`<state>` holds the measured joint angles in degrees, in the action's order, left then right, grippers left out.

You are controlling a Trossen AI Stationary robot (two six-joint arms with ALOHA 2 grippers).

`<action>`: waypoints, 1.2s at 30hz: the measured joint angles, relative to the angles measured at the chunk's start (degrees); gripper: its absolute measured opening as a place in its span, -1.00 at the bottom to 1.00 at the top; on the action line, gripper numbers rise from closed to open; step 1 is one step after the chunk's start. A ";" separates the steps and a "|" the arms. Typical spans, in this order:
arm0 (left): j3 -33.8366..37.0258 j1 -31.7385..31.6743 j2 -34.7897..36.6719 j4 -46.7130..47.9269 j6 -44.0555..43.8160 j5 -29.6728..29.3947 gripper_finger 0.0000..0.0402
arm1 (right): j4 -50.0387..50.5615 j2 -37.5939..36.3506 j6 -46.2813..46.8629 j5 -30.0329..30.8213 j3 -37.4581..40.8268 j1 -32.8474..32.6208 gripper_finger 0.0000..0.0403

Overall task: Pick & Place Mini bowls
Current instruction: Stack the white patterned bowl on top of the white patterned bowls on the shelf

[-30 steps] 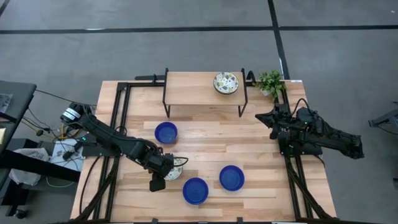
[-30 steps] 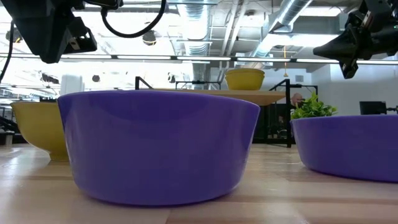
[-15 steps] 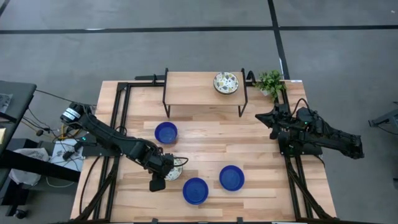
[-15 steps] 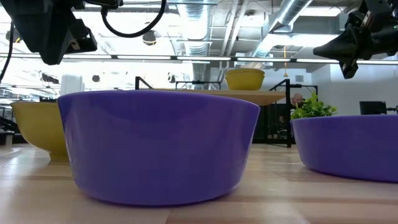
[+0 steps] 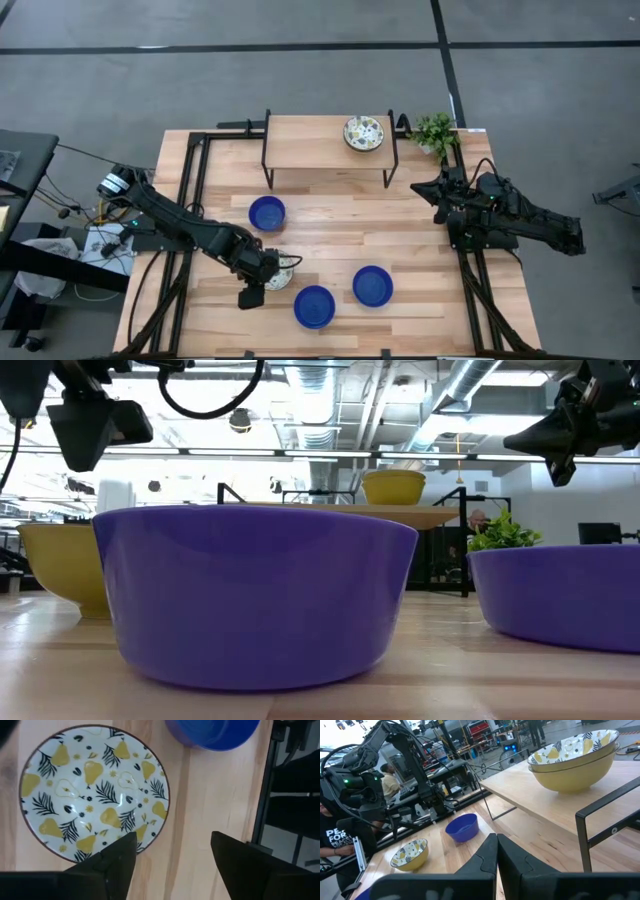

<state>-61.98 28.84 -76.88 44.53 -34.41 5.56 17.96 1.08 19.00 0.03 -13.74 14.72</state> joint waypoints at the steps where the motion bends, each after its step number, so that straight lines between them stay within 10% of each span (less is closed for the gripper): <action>1: 0.00 -0.04 0.00 0.00 0.39 0.00 0.27 | 0.00 0.00 0.00 0.00 0.00 -0.02 -1.00; 36: -2.99 4.69 -8.84 2.54 8.26 -9.38 0.23 | 0.48 -0.02 -2.29 0.00 -0.02 -0.02 -1.00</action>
<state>-64.96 33.53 -85.72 47.07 -26.15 -3.82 18.44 1.06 16.71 0.03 -13.76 14.70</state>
